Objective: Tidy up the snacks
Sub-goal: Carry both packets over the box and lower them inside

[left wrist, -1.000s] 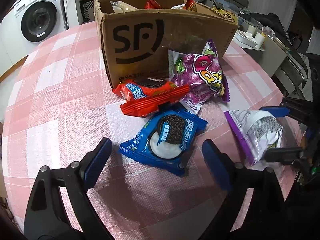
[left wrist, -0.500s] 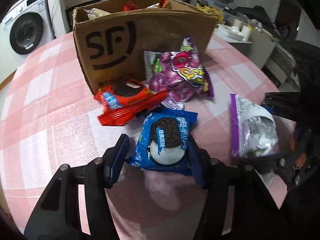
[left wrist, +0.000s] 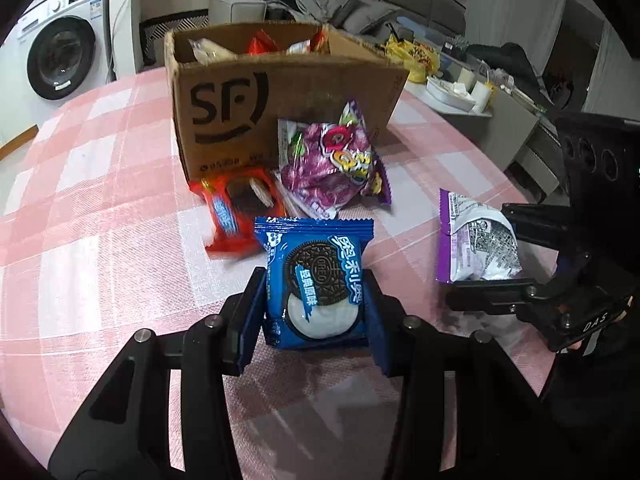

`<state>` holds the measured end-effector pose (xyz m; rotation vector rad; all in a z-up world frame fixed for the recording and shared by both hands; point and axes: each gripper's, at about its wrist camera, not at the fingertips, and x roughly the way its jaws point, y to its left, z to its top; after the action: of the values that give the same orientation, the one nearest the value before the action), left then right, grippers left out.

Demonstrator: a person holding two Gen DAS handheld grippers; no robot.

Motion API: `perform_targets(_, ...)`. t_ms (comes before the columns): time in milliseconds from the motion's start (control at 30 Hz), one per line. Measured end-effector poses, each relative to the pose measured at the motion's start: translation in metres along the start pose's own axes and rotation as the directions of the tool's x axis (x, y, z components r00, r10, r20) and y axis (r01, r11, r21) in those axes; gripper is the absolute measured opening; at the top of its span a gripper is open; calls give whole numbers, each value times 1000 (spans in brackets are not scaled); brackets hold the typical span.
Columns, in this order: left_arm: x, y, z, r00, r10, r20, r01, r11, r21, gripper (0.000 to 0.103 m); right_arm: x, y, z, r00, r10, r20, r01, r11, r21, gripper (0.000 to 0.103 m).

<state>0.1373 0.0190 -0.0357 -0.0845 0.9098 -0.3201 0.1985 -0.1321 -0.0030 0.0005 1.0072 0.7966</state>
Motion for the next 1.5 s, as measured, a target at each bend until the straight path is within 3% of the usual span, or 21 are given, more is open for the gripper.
perform_targets(267,-38,5,9,995,31,93,-28,999,-29,42,-33,3,11,995,-21,98,19,1000,16,72)
perform_targets(567,-67,14,30,980,76,182,-63,995,-72,42,-62,-12,41,974,-55,221,33,994,101,72)
perform_targets(1033,-66,18,94,949,117,293,-86,989,-118,42,-63,-14,101,954,-56,294,26,994,106,72)
perform_targets(1500,-40,36,153,940,154,304,-116,983,-141,42,-50,-26,158,934,-60,352,21,993,115,72)
